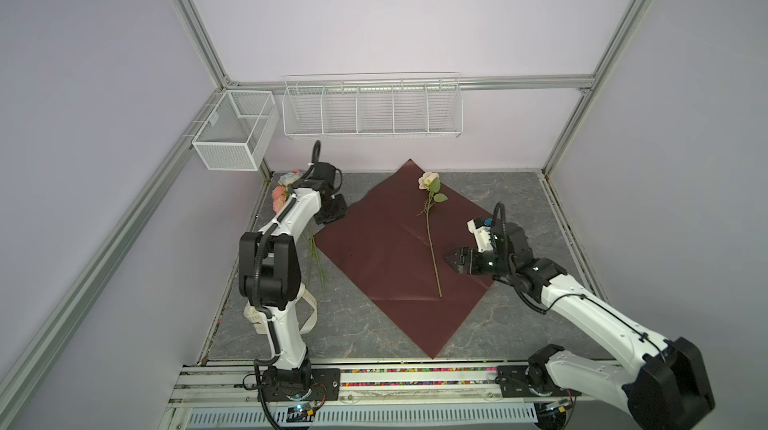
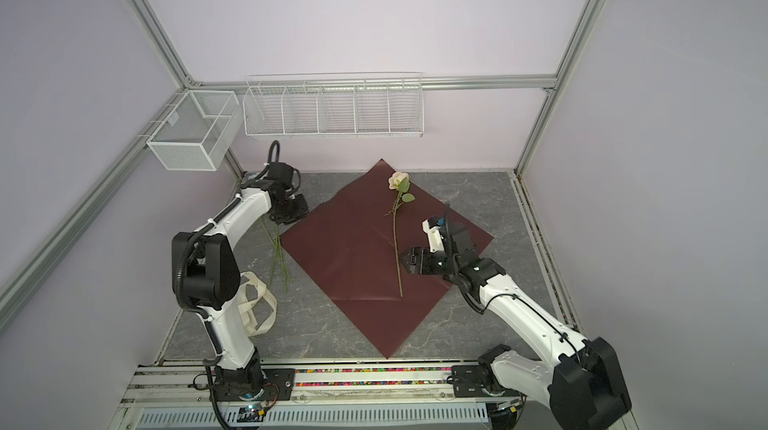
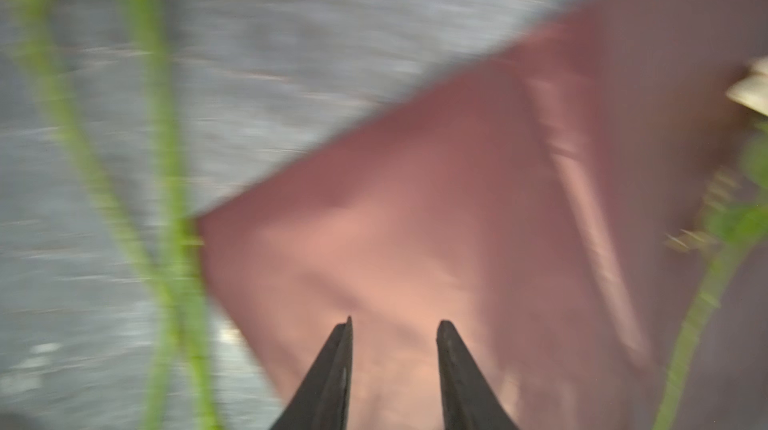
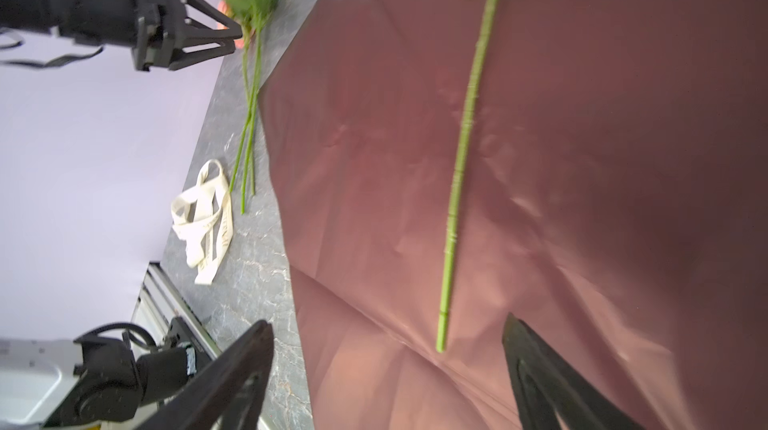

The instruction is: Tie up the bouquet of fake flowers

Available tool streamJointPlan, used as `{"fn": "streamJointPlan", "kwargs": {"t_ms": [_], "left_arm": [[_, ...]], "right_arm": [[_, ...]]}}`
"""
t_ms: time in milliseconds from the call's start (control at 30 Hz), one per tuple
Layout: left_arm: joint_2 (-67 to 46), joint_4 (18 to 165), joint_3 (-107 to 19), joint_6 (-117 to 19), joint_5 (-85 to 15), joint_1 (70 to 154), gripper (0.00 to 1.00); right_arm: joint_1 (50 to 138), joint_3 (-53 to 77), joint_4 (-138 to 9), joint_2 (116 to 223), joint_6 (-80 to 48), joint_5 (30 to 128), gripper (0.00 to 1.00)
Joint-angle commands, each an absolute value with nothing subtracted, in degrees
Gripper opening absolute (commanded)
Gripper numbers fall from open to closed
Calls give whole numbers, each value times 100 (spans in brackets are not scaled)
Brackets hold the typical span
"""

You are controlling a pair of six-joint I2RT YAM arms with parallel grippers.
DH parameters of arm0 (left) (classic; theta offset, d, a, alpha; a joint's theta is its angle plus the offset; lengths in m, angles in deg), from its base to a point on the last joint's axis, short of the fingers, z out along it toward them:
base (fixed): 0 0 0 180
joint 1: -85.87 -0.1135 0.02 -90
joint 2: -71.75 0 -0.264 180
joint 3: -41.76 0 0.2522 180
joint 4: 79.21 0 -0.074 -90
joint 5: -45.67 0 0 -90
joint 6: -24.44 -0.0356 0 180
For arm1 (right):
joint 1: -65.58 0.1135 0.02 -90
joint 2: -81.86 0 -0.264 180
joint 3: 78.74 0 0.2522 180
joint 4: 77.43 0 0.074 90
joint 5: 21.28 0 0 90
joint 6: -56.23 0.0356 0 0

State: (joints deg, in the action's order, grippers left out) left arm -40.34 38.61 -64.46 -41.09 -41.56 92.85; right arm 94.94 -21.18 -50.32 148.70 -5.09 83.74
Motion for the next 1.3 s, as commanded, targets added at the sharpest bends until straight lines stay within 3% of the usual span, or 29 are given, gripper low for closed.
{"fn": "streamJointPlan", "kwargs": {"t_ms": [0, 200, 333, 600, 767, 1267], "left_arm": [[-4401, 3427, -6716, -4696, -4060, 8917, 33], [-5299, 2858, -7650, -5063, -4131, 8454, 25], [-5789, 2504, -8249, -5215, -4390, 8361, 24], [-6217, 2313, -8547, -5395, -4435, 8219, 20], [-6287, 2367, -8504, -5562, -4187, 8211, 19], [-5774, 2304, -8176, -5958, -3856, 8200, 4]], "right_arm": [[9794, -1644, -5195, 15391, -666, 8070, 89], [9999, -1158, -5178, 16186, -625, 7979, 90], [10054, -1010, -5244, 16595, -552, 8070, 91], [10106, -751, -5233, 17020, -657, 8316, 92], [10110, -744, -5145, 17057, -670, 8236, 92], [10113, -1021, -4733, 16353, -742, 7794, 92]]}}
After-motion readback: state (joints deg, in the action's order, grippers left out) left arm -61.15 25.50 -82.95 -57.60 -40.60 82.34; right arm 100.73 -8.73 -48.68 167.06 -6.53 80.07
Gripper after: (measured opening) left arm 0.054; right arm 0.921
